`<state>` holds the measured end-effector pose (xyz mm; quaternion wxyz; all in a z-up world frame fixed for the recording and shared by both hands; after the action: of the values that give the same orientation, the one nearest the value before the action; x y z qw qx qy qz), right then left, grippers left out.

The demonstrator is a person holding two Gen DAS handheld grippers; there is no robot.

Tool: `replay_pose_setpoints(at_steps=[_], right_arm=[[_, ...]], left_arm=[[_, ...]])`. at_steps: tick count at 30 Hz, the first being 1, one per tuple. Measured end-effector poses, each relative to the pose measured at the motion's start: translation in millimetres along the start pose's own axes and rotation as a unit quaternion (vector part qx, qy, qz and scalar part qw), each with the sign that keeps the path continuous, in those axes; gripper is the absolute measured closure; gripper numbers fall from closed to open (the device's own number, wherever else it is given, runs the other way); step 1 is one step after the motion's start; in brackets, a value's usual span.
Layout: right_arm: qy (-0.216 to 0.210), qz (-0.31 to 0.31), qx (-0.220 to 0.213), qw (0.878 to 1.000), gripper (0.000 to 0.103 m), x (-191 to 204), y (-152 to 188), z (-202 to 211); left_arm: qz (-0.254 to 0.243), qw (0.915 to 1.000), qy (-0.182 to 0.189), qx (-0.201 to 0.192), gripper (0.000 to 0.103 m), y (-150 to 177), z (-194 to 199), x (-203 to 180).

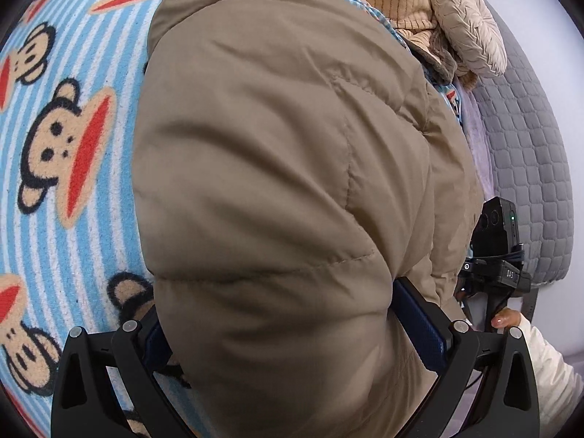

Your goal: Fold large clothes

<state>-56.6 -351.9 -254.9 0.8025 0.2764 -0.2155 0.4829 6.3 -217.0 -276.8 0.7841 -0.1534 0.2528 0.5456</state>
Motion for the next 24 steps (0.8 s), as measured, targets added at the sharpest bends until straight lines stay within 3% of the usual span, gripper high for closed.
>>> replay_pose_setpoints(at_steps=[4, 6, 11, 13, 24], right_arm=[[0.004, -0.024, 0.003, 1.0, 0.004, -3, 4, 3], [0.003, -0.023, 0.0, 1.0, 0.012, 2, 6, 6], [0.013, -0.01, -0.025, 1.0, 0.042, 14, 14, 18], [0.013, -0.007, -0.034, 0.999, 0.048, 20, 18, 23], [-0.035, 0.005, -0.047, 0.998, 0.05, 68, 30, 36]], left_arm=[[-0.018, 0.9991, -0.033, -0.018, 0.01, 0, 7, -11], [-0.026, 0.9985, -0.042, -0.024, 0.017, 1, 10, -16], [-0.036, 0.9979, -0.045, -0.029, 0.023, 5, 19, -21], [-0.039, 0.9978, -0.045, -0.029, 0.025, 8, 24, -23], [-0.038, 0.9971, -0.027, -0.059, 0.025, 29, 82, -7]])
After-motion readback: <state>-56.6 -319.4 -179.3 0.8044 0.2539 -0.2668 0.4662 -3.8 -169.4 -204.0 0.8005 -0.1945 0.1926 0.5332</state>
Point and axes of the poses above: each gripper's, at about its wrist camera, not at the fingertips, and z roughly against the way its jaws point, x to its left, y to its underside, the point moved 10 cm from there along -z, roughly the way its jaws point, and after that the axes turned 9 degrees about x, right-handed, at the moved point
